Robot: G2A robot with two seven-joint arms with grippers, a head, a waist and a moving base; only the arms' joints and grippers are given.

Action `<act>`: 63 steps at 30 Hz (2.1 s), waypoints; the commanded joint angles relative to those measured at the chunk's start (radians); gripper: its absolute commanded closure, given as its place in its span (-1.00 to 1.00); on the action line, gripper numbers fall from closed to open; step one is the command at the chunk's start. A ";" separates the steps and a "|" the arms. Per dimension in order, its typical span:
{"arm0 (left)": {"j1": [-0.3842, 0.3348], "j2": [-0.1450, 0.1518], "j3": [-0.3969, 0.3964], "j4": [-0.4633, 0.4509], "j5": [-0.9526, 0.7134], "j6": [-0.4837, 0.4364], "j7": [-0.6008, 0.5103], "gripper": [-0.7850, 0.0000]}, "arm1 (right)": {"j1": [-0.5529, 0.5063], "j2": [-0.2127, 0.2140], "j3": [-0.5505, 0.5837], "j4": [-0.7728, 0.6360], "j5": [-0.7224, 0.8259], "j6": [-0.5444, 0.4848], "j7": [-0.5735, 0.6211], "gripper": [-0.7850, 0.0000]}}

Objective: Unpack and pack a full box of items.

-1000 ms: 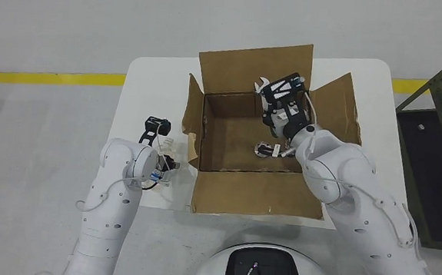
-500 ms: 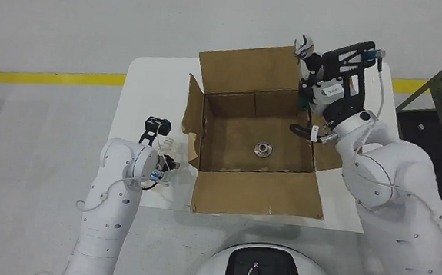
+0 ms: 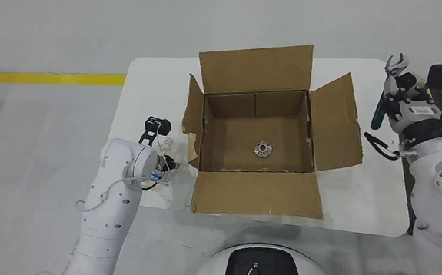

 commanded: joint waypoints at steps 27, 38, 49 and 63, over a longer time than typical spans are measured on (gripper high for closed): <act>0.000 0.000 0.000 0.000 0.000 0.000 0.000 -1.00 | -0.219 0.011 -0.089 0.283 -0.107 -0.108 0.019 1.00; 0.000 0.000 0.000 0.000 0.000 0.000 0.000 -1.00 | -0.192 0.015 -0.120 0.331 -0.116 -0.122 0.039 0.67; 0.000 0.000 0.000 0.000 0.000 0.000 0.000 -1.00 | -0.208 0.017 -0.132 0.314 -0.112 -0.106 0.043 0.10; 0.000 0.000 0.000 0.000 0.000 0.000 0.000 -1.00 | -0.147 0.018 0.066 -0.021 -0.036 0.125 -0.098 1.00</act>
